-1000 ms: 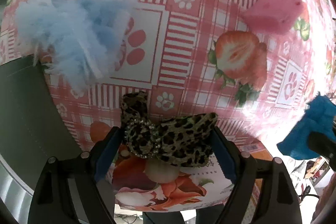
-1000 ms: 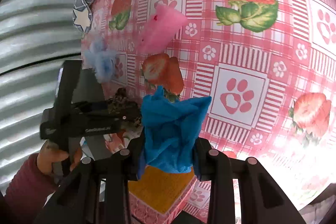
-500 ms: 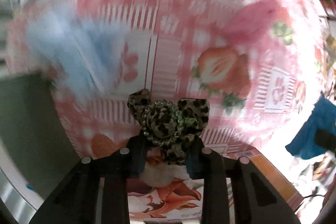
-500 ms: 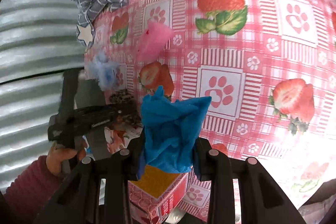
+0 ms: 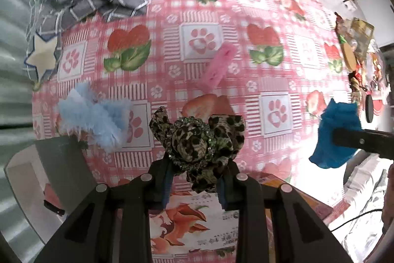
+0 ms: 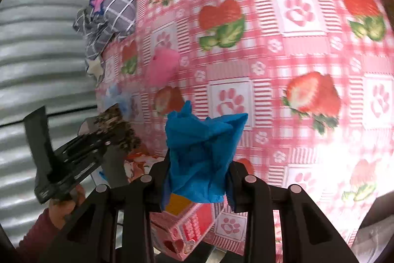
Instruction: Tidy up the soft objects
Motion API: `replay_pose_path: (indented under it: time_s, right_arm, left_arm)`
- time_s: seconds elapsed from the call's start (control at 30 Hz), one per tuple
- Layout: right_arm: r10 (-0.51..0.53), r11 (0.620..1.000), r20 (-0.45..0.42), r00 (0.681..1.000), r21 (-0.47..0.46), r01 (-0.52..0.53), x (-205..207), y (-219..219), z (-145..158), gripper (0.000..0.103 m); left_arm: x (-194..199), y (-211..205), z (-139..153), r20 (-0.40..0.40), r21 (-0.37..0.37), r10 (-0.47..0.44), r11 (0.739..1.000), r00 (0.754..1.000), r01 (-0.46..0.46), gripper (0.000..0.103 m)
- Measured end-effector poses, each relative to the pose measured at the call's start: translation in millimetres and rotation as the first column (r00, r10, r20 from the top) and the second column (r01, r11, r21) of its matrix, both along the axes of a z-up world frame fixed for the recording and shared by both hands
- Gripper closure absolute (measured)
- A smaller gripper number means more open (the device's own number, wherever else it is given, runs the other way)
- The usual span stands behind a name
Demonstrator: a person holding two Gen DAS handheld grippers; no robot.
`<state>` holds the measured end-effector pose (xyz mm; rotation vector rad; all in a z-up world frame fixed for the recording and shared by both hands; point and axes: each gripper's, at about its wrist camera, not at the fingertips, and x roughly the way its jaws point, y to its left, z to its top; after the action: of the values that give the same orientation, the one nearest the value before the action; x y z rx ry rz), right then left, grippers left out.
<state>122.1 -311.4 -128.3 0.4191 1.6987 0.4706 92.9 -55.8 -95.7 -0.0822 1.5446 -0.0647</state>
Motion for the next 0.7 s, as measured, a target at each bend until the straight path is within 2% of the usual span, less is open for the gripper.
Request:
replay_pose_path:
  time_s: [0.13,0.33,0.53,0.7]
  right_arm:
    - [-0.055,0.998,-0.019,0.998,-0.004,0.055,-10,-17,-2,0.067]
    - [-0.151,0.989,-0.053,0.987,-0.003,0.151,-36,-43,-3,0.067]
    - [-0.24,0.971,-0.054,0.969,-0.019,0.239,-71,-65,6,0.067]
    - [-0.293,0.955,-0.043,0.955,-0.053,0.29,-101,-80,12,0.067]
  left_arm:
    - [2,-17,13,0.038,-0.007,-0.026,1.0,0.999,0.026,0.071]
    - [0,-55,31,0.114,-0.024,-0.11,0.993,0.987,0.113,0.071]
    - [-19,-95,57,0.188,-0.044,-0.227,0.97,0.956,0.239,0.071]
    - [-47,-128,72,0.218,-0.067,-0.334,0.932,0.917,0.355,0.071]
